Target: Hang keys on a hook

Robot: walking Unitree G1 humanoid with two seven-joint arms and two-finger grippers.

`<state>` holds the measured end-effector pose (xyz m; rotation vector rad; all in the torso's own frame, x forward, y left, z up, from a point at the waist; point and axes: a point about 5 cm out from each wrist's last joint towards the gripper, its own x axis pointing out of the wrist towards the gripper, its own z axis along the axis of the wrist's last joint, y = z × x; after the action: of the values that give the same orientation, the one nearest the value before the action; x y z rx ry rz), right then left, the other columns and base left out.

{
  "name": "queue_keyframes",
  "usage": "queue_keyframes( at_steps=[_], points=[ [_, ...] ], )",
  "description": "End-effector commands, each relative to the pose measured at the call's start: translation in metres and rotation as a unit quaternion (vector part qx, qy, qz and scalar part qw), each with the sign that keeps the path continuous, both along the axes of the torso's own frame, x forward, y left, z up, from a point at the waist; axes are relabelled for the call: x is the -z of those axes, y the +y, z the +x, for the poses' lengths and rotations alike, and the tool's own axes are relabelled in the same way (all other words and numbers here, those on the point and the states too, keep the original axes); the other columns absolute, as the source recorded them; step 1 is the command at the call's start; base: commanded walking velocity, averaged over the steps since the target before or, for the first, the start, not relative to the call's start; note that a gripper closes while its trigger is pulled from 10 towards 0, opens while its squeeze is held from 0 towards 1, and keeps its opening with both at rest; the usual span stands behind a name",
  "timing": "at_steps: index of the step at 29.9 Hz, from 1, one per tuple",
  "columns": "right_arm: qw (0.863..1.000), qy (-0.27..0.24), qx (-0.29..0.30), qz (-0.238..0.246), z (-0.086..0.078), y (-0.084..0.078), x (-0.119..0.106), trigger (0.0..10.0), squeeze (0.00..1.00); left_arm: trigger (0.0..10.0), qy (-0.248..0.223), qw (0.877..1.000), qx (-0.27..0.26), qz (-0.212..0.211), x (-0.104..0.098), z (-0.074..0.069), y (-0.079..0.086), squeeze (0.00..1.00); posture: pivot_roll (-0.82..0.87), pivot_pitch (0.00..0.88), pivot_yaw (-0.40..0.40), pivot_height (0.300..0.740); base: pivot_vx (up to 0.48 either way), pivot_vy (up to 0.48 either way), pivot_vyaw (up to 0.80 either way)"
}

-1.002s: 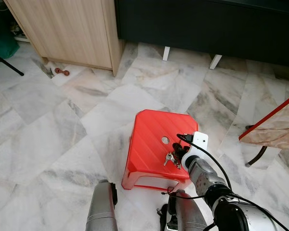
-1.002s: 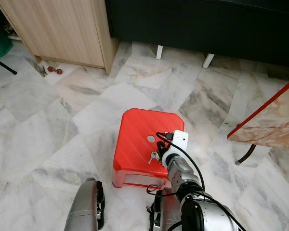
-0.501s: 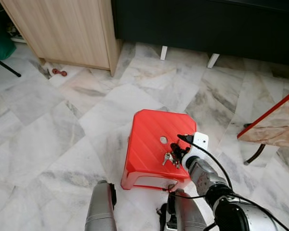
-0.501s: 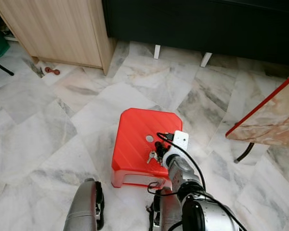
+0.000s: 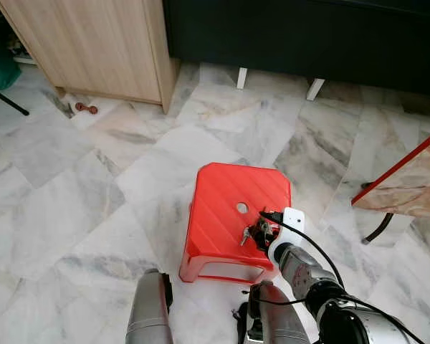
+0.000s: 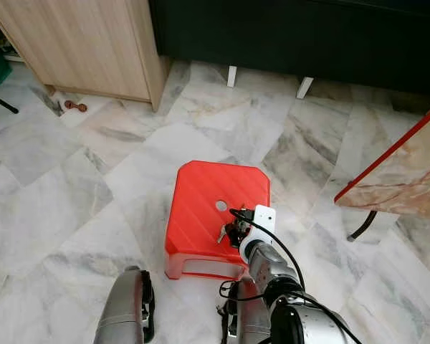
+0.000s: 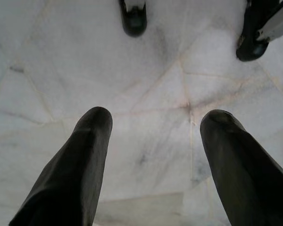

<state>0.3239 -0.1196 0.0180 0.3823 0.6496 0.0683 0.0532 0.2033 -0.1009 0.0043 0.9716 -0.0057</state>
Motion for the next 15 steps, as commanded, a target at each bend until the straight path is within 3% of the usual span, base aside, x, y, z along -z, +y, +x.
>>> queue_keyframes(
  at_steps=[1, 15],
  points=[
    [1.0, 0.013, 0.0, 0.001, -0.004, 0.002, 0.004, 10.0, 0.0, 10.0, 0.025, 1.0, -0.002, -0.009, 0.003, -0.018, -0.005, 0.0, 0.17, 0.383, -0.093, 0.65, 0.0, 0.0, 0.0],
    [1.0, 0.004, -0.007, -0.004, 0.006, 0.004, -0.006, 10.0, 0.0, 10.0, 0.018, 1.0, 0.0, -0.014, 0.001, -0.019, -0.01, 0.0, 0.16, 0.401, -0.103, 0.65, 0.0, 0.0, 0.0]
  ],
)
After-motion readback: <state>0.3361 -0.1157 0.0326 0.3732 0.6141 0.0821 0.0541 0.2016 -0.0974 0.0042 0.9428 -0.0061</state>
